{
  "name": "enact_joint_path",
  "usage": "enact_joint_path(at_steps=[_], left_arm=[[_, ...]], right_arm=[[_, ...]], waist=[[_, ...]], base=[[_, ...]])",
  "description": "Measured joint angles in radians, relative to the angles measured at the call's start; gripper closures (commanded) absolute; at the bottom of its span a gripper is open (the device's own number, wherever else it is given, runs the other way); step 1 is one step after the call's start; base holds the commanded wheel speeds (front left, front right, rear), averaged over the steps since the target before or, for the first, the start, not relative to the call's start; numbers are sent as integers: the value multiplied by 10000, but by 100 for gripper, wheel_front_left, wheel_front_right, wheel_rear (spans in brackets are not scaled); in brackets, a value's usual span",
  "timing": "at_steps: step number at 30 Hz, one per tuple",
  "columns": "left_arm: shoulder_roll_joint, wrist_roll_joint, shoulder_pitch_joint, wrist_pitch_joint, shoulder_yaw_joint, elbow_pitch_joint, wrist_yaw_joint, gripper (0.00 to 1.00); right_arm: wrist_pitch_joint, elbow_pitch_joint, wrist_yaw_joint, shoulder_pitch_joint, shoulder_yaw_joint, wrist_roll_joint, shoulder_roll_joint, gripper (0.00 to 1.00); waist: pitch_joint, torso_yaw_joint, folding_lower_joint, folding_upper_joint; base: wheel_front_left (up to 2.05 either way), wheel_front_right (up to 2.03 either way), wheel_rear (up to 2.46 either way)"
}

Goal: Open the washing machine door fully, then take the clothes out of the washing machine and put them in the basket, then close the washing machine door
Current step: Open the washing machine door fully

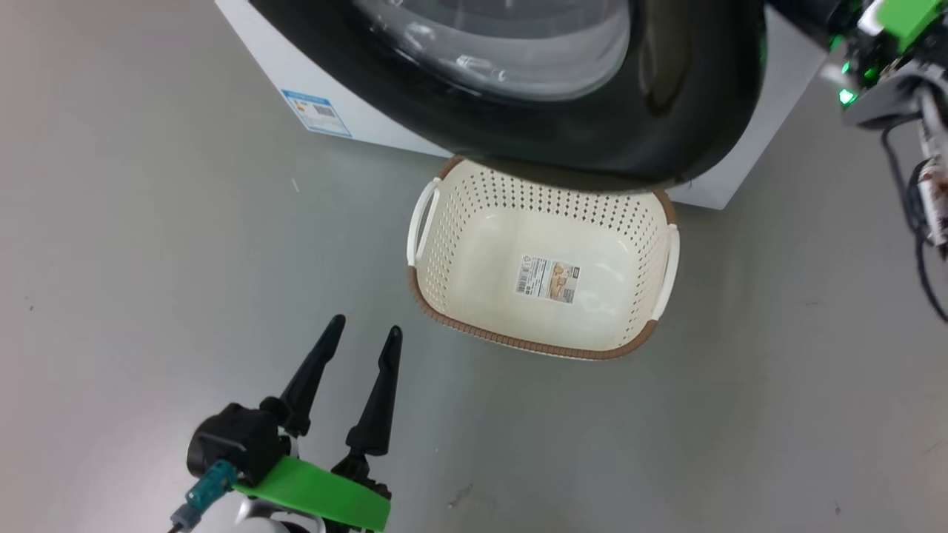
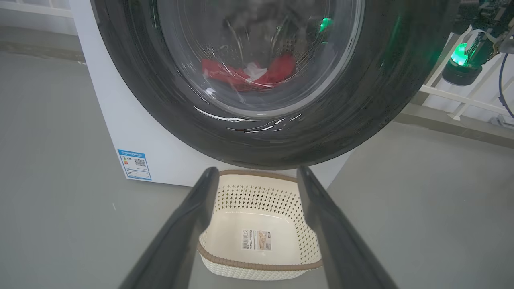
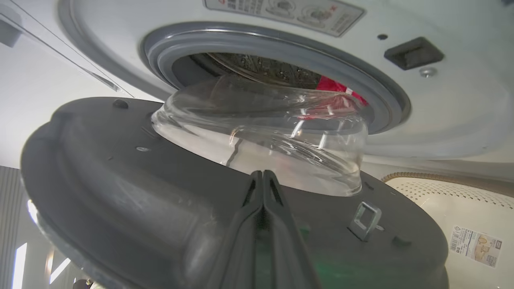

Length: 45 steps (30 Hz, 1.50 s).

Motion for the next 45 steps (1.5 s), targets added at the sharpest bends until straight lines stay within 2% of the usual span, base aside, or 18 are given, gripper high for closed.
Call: enact_joint_path(at_steps=[25,36,37,39,41,42,43,44,45], left_arm=[[2,211,844,0,188,-42,0,0],[0,211,875,0,244,-94,0,0],[0,211,875,0,251,-94,0,0],[0,211,875,0,259,-94,0,0],[0,211,875,0,278,-94,0,0],[2,211,875,0,291,-94,0,0],[0,211,876,0,301,-94,0,0],[0,211,876,0,313,-94,0,0],[0,211,876,0,320,-94,0,0]], right_arm=[[1204,-2769,0,3044,790,399,884,100],[644,-3461,0,3409,823,150,936,100],[500,-3538,0,3428,805,123,943,89],[418,-3622,0,3501,800,94,943,87],[178,-3657,0,3603,779,-113,941,63],[132,-3674,0,3624,769,-173,938,60],[-46,-3718,0,3644,746,-240,932,52],[-261,-3733,0,3650,727,-341,917,18],[-395,-3751,0,3662,732,-443,859,5]], waist=[[-1178,-409,0,0],[-1277,-507,0,0],[-1282,-515,-1,0],[-1296,-531,-1,0],[-1331,-553,0,0],[-1345,-572,0,0],[-1360,-589,0,0],[-1377,-607,0,0],[-1395,-628,0,0]], base=[[0,0,0],[0,0,0],[0,0,0],[0,0,0],[0,0,0],[0,0,0],[0,0,0],[0,0,0],[0,0,0]])
